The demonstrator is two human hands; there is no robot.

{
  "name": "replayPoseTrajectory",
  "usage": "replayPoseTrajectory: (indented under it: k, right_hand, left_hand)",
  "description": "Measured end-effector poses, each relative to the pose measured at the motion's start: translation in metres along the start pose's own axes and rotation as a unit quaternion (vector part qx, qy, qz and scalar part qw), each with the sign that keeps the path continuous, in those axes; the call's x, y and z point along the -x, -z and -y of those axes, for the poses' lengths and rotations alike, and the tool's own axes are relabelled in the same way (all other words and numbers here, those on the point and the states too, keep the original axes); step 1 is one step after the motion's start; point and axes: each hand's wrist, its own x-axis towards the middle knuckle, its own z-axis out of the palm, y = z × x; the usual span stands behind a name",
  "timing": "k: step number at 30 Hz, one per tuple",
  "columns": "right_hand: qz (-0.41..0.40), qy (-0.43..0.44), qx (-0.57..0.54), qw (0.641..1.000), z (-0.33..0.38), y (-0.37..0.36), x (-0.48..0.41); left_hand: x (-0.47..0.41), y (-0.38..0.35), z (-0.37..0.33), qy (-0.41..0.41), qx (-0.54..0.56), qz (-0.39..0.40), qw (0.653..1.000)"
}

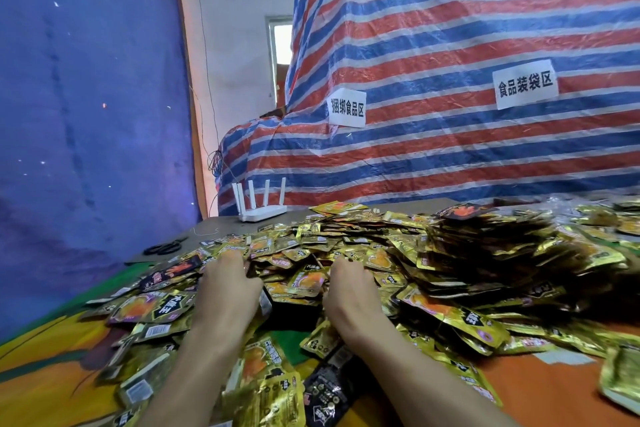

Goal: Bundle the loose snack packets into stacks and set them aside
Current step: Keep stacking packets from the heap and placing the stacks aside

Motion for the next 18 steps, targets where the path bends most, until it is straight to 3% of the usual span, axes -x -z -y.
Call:
replayPoseTrajectory:
  k: [7, 11, 13, 15, 18]
  right_hand:
    - [-0.080, -0.020, -0.174, 0.981, -0.004, 0.018, -0.005]
    - [-0.119, -0.009, -0.332, 0.936, -0.006, 0.028, -0.007]
    - [-0.117, -0.012, -0.409, 0.905, -0.007, 0.030, -0.005]
    - [-0.104, -0.023, -0.466, 0.878, -0.008, 0.028, -0.003]
    - [-0.079, -0.036, -0.489, 0.868, -0.010, 0.020, -0.001]
  left_hand:
    - [0.004, 0.012, -0.007, -0.048, 0.001, -0.106, 0.993]
    - [0.007, 0.008, -0.015, -0.076, 0.155, -0.162, 0.971]
    - [0.008, 0.000, -0.018, -0.013, 0.242, -0.159, 0.957]
    - [0.006, -0.016, -0.016, 0.118, 0.323, -0.124, 0.931]
    - [0.007, -0.035, -0.012, 0.245, 0.453, -0.067, 0.855]
